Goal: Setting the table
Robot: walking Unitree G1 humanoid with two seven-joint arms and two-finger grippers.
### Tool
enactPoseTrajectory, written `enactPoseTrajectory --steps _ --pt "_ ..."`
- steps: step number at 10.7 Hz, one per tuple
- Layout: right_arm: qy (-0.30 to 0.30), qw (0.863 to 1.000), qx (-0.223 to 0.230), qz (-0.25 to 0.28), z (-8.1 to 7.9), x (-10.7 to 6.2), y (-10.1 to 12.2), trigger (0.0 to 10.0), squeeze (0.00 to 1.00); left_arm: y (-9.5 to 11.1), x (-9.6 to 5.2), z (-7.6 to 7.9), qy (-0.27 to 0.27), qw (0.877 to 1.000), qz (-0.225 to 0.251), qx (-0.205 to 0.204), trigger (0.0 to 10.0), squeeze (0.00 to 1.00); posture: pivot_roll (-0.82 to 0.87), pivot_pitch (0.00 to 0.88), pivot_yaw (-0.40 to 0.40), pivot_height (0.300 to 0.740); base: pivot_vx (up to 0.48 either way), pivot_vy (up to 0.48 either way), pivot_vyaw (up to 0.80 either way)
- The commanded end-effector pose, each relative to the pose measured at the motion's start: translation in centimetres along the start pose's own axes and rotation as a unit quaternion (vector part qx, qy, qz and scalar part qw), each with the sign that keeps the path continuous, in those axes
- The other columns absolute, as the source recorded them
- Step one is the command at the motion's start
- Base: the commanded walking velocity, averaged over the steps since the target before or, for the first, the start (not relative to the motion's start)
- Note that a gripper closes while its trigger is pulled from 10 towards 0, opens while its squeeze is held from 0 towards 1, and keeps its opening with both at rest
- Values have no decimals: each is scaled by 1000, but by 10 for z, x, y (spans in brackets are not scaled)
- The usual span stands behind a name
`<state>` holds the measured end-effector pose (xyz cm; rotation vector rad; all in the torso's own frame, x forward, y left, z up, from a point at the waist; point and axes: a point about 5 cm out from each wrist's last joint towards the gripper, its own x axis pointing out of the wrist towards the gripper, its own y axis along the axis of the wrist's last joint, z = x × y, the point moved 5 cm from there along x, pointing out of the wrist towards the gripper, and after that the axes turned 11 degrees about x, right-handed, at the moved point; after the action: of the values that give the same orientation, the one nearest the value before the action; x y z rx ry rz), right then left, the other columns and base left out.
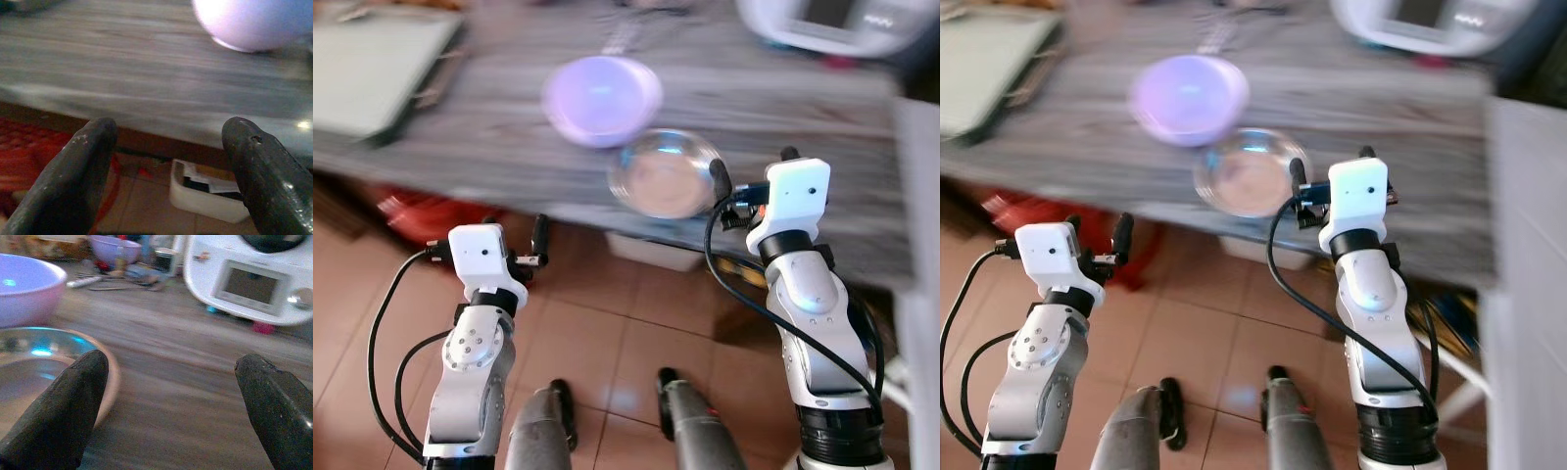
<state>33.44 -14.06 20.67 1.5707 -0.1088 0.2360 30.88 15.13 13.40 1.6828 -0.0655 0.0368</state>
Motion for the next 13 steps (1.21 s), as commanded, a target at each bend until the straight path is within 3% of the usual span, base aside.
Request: enactPoseTrajectory --steps 1,3,7,9,10,11,13 --pt "5 1000 -2 16 -2 -3 7 10000 0 -10 -4 -4 8 1000 -19 3 10000 0 -23 258 8 740 -247 0 -775" --pt "7 1000 -4 18 -2 -2 6 10000 0 -9 -4 -3 7 1000 -19 2 10000 0 -24 260 8 740 -251 0 -659" --pt "6 1000 -5 22 2 -7 1 10000 0 -11 -2 -9 16 1000 -20 4 10000 0 -27 229 15 740 -290 0 0" --pt "-6 999 -32 19 11 -8 -5 10000 0 -13 -1 -10 15 1000 -21 8 10000 0 -27 197 22 740 -309 0 0" --pt "-28 998 -49 -1 27 -12 -18 10000 0 -15 1 -10 14 1000 -21 10 10000 0 -31 159 29 740 -307 0 0" --pt "-27 998 -50 1 33 -14 -18 10000 0 -18 2 -9 12 1000 -21 12 10000 0 -37 134 32 740 -307 0 0" --pt "-32 999 -10 -6 38 -16 -24 10000 0 -15 10 -13 20 1000 -11 14 10000 0 -43 77 34 740 -307 0 0"
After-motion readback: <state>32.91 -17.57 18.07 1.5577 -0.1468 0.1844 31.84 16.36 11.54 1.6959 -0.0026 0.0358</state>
